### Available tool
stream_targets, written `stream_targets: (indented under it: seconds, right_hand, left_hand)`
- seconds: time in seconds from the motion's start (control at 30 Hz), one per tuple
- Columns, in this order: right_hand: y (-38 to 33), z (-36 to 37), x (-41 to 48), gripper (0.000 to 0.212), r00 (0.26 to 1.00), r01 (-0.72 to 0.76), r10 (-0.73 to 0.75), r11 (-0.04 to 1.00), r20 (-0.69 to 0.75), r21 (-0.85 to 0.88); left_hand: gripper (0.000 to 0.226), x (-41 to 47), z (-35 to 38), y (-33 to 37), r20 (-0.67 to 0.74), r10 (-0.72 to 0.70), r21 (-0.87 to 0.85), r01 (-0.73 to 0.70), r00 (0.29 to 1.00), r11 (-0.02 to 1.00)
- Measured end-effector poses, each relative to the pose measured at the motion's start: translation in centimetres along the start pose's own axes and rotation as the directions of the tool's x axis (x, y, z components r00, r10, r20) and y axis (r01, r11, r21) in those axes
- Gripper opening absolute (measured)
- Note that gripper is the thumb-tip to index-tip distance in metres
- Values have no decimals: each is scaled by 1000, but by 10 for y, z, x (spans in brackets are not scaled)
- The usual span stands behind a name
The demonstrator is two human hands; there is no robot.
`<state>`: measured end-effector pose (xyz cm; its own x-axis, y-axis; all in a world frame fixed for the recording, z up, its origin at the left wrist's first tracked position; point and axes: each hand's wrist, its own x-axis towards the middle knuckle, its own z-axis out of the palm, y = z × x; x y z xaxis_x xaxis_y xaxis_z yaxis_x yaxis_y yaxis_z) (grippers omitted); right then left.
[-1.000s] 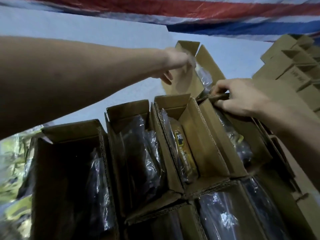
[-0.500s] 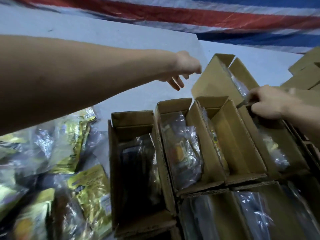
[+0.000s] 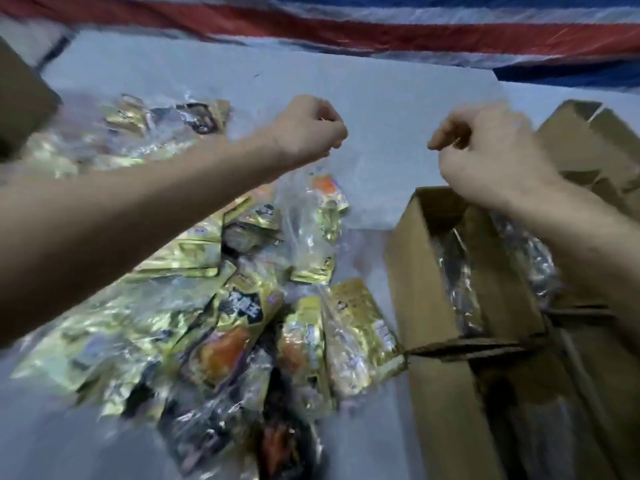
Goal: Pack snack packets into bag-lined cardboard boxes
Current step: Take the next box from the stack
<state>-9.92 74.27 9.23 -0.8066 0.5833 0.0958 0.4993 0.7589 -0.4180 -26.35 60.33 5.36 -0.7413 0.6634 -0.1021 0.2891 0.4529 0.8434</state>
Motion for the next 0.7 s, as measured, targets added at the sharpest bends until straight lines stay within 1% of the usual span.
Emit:
stream_targets:
  seconds: [0.07, 0.13, 0.2, 0.27, 0.33, 0.4, 0.5, 0.6, 0.7]
  right_hand:
    - [-32, 22, -12, 25, 998, 41, -45, 997, 51, 60]
    - [-57, 42, -25, 19, 992, 73, -84, 991, 97, 111]
    - [-76, 62, -37, 24, 982, 77, -100, 987, 159, 144]
    - [-86, 83, -45, 16, 976, 61, -86, 990, 198, 128]
    - [-92, 101, -52, 17, 970, 42, -63, 995, 233, 92]
    - [-98, 117, -58, 19, 963, -7, -1, 1000, 271, 29]
    - [-105, 135, -68, 11, 949, -95, 84, 995, 304, 22]
    - [-106, 149, -77, 17, 931, -123, 124, 992, 344, -26]
    - [-108, 159, -80, 26, 919, -126, 117, 992, 378, -1]
  left_hand:
    - [15, -33, -29, -23, -56, 34, 53, -31, 998, 998]
    - [14, -65, -53, -44, -73, 59, 99, -52, 996, 994]
    - [11, -98, -72, -64, -55, 91, 114, -84, 994, 990]
    - [8, -130, -88, -84, -25, 114, 124, -110, 993, 986]
    - [6, -159, -100, -106, -11, 129, 135, -126, 992, 983]
    - [6, -184, -110, -127, -18, 124, 127, -121, 992, 985]
    - [7, -217, -123, -156, -38, 118, 111, -113, 992, 987]
    - [8, -243, -137, -188, -60, 77, 123, -69, 995, 990]
    - [13, -263, -150, -217, -123, 33, 148, -15, 992, 989]
